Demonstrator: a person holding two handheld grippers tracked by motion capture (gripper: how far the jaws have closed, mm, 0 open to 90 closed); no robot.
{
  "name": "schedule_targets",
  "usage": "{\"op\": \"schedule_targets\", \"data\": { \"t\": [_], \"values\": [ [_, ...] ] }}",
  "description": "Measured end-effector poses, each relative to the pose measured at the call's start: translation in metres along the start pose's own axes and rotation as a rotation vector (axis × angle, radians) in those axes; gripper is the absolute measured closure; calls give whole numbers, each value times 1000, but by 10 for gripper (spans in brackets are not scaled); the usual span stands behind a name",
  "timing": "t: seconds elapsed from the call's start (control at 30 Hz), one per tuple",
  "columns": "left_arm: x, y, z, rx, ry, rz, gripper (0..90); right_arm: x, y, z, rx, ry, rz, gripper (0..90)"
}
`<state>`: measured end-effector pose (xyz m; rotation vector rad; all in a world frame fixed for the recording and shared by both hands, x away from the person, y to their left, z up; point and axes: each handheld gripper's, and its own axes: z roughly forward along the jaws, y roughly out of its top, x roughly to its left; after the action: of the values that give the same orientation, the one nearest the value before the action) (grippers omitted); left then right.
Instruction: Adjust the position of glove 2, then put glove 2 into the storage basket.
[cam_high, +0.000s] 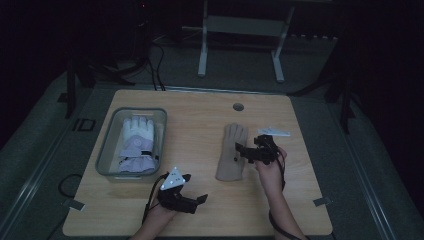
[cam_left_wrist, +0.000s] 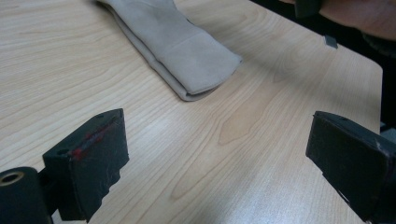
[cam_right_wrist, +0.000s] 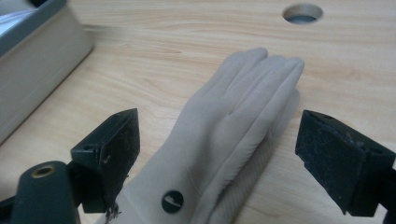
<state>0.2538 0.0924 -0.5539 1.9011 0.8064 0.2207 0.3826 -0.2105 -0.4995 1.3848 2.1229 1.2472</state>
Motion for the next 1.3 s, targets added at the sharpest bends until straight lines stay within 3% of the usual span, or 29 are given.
{"op": "schedule_targets", "data": {
  "t": [0.07, 0.13, 0.23, 0.3, 0.37, 0.43, 0.5, 0.67, 0.77, 0.9, 0.93, 1.0, 1.1, 1.13, 1.17, 1.23, 1.3],
  "values": [
    [-1, 2, 3, 6, -6, 18, 59, -8, 0, -6, -19, 50, -12, 139],
    [-2, 4, 6, 9, -11, 20, 59, -14, -1, -10, -31, 70, -28, 140],
    [-3, 7, 13, 28, -16, 22, 59, -21, -2, -10, 43, 106, -10, 148],
    [-3, 10, 18, 44, -20, 23, 59, -24, -4, -9, 59, 125, 4, 150],
    [-3, 13, 22, 44, -21, 17, 59, -24, -4, -7, 68, 123, 13, 127],
    [-3, 19, 26, 52, -12, 24, 66, -22, -3, -5, 63, 105, -15, 104],
    [-2, 24, 31, 56, -1, 28, 79, -22, -1, -1, 72, 120, -10, 104],
    [3, 42, 45, 81, 48, 44, 135, -28, 12, 13, 74, 72, -35, 165],
    [10, 55, 56, 93, 65, 12, 144, -38, 21, 25, 78, 56, 1, 195],
    [19, 71, 74, 152, 72, 22, 147, -46, 25, 46, 117, 32, 37, 203],
    [23, 74, 80, 165, 62, 1, 149, -47, 25, 52, 132, 30, 42, 202],
    [27, 77, 90, 201, 51, -28, 149, -49, 22, 63, 160, 34, 62, 185],
    [28, 77, 107, 260, 76, -19, 149, -49, 17, 74, 184, 65, 82, 131],
    [29, 75, 112, 267, 84, -20, 153, -47, 16, 76, 199, 76, 74, 127],
    [29, 74, 114, 274, 86, -27, 156, -45, 15, 80, 225, 54, 55, 126],
    [30, 73, 118, 288, 80, -42, 158, -43, 14, 83, 237, 63, 39, 209],
    [29, 71, 121, 302, 85, -41, 161, -44, 13, 83, 247, 44, 26, 308]
  ]
}}
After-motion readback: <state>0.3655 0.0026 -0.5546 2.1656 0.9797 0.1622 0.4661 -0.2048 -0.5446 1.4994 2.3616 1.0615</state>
